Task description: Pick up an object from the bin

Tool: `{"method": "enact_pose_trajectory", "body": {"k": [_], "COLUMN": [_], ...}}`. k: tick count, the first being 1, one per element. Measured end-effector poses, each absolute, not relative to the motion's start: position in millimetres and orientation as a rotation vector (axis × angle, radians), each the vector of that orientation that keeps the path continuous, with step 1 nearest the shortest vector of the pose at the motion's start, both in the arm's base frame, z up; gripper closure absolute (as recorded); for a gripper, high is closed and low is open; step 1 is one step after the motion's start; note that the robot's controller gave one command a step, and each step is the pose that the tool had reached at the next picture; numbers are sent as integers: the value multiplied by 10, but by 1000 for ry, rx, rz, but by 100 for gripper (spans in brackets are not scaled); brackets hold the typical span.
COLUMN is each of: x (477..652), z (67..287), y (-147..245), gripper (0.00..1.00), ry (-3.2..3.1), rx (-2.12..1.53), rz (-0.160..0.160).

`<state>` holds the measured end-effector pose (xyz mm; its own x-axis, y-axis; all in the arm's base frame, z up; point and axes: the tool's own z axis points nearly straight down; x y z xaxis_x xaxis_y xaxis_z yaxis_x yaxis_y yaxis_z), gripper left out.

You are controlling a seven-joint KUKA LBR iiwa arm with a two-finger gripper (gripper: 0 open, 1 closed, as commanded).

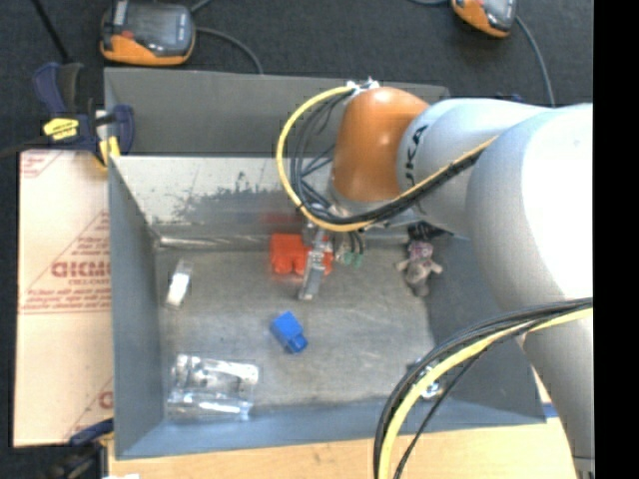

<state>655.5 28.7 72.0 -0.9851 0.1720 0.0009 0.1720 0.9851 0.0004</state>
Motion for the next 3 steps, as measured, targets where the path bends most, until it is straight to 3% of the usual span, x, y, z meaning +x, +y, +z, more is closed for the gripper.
{"method": "enact_pose_trajectory", "body": {"k": [1,2,3], "x": [6515,6418,6438], "z": [1022,1008,737], "y": [178,301,345], "gripper": [0,0,0], "ry": [-3113,-3049,-3060], "rx": [-475,-767,-776], "rz": [-2,-3,-2]}}
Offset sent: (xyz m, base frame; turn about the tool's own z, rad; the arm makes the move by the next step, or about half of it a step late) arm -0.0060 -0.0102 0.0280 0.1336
